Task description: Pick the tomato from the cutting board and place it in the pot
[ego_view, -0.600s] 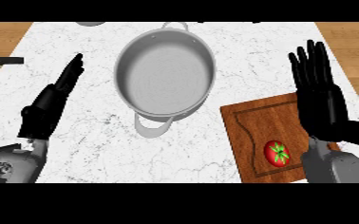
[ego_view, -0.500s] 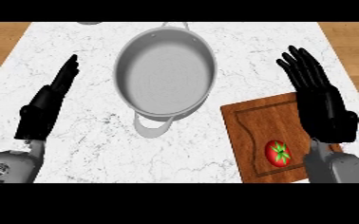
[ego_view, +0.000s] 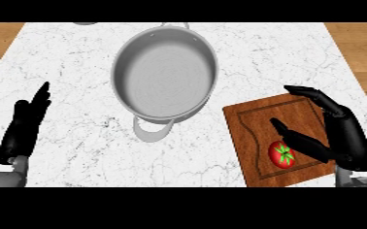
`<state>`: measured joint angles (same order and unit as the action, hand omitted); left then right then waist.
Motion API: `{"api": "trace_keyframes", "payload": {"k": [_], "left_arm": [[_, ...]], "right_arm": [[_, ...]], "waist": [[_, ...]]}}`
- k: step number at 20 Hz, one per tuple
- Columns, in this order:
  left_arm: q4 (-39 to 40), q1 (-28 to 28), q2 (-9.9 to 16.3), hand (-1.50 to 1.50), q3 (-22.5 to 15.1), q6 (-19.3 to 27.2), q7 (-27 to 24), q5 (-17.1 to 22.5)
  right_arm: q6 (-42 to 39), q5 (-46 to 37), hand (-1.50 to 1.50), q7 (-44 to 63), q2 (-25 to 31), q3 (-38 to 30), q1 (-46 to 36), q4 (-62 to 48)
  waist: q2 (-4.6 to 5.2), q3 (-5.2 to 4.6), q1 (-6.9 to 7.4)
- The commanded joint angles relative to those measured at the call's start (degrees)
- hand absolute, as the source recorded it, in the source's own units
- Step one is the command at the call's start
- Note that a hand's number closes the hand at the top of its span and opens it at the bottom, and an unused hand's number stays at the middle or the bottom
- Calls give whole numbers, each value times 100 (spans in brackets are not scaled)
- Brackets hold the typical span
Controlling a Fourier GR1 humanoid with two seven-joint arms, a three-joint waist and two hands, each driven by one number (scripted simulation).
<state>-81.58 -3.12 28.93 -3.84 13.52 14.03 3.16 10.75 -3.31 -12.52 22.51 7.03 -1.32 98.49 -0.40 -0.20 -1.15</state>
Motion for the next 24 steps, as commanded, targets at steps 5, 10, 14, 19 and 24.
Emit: {"api": "trace_keyframes", "payload": {"k": [5, 10, 14, 19, 24], "left_arm": [[24, -95, -129, 0, -17, 58, 707, -139], [82, -58, -55, 0, 164, -40, 516, -20], [94, -95, -298, 0, 3, 208, 584, -239], [25, -298, 92, 0, 309, -167, 747, -11], [-83, -198, -357, 0, -11, 82, 886, -276]], "right_arm": [[679, -1504, -150, -282, 204, 522, 1845, 1801], [35, -2249, -150, 1071, 1345, 156, 2374, 2536], [-845, -2531, -150, 2605, 1908, 33, 2106, 3319], [-2060, -2531, -150, 3638, 2588, 139, 2393, 3899], [-3018, -2161, -150, 4589, 2581, 683, 2115, 4114]], "waist": [[12, 15, -1], [1, -2, -52], [36, -10, 69], [45, -5, 91], [44, 11, 114]]}}
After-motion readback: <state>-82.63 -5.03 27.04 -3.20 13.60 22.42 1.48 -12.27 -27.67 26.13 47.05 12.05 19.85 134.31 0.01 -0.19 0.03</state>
